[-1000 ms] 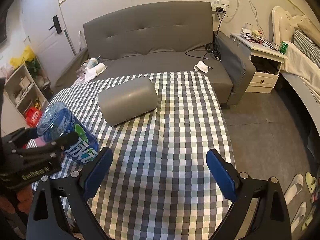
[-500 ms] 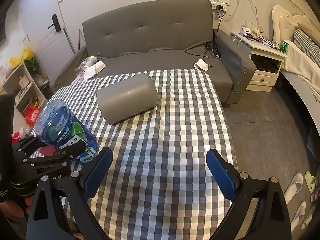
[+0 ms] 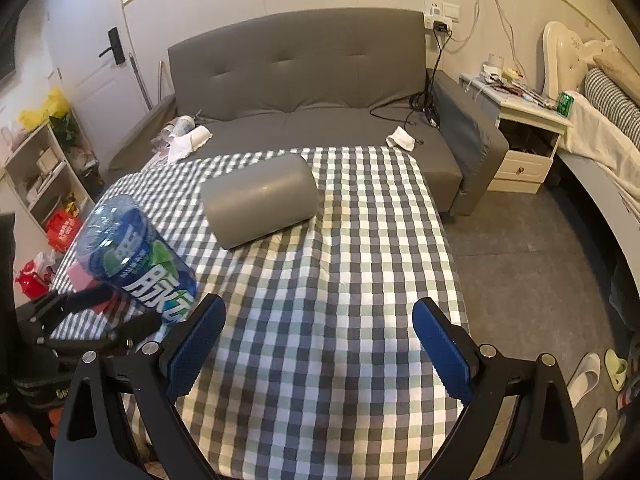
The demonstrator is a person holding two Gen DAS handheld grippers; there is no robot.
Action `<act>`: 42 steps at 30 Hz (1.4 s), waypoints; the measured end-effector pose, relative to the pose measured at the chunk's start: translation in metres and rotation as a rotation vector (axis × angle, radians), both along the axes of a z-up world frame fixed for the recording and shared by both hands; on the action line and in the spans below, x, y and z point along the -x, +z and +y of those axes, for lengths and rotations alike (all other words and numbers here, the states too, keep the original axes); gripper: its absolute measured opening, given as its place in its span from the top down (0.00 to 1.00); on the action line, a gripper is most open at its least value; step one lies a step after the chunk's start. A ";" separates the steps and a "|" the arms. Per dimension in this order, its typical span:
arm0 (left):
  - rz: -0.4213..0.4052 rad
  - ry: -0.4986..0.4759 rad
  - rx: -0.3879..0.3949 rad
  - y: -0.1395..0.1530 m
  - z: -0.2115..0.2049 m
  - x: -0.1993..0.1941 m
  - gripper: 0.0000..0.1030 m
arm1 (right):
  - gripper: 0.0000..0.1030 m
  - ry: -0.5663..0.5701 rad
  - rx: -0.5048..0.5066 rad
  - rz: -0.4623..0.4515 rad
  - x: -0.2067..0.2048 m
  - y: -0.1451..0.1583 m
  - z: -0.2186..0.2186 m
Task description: Flip cup upside down
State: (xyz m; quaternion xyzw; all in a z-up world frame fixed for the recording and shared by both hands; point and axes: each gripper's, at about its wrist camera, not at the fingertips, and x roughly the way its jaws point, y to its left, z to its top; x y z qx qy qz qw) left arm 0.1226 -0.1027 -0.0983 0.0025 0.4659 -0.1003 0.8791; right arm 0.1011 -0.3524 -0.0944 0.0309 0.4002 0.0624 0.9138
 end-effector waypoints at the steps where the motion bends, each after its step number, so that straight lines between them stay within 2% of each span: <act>1: -0.008 -0.002 -0.007 0.000 0.002 0.008 0.16 | 0.08 0.004 -0.001 -0.009 0.004 0.002 0.001; 6: -0.067 0.000 -0.025 0.010 0.018 0.037 0.14 | 0.08 0.022 -0.004 -0.059 0.030 0.014 0.013; 7: -0.095 0.012 -0.038 0.014 0.024 0.045 0.07 | 0.08 0.026 -0.007 -0.071 0.036 0.017 0.016; 9: -0.146 0.026 -0.048 0.021 0.033 0.058 0.02 | 0.08 0.031 -0.007 -0.095 0.047 0.022 0.021; 12: -0.224 0.052 -0.054 0.035 0.046 0.076 0.01 | 0.08 0.038 -0.012 -0.138 0.065 0.030 0.029; 15: -0.274 0.085 -0.040 0.046 0.060 0.094 0.01 | 0.00 0.044 -0.003 -0.172 0.082 0.036 0.039; 19: -0.338 0.124 -0.030 0.061 0.075 0.112 0.00 | 0.00 0.061 0.018 -0.227 0.104 0.043 0.052; 28: -0.417 0.187 -0.008 0.083 0.091 0.133 0.00 | 0.00 0.081 0.056 -0.303 0.127 0.053 0.072; 42: -0.448 0.182 -0.017 0.082 0.087 0.140 0.00 | 0.00 0.076 0.039 -0.306 0.129 0.054 0.067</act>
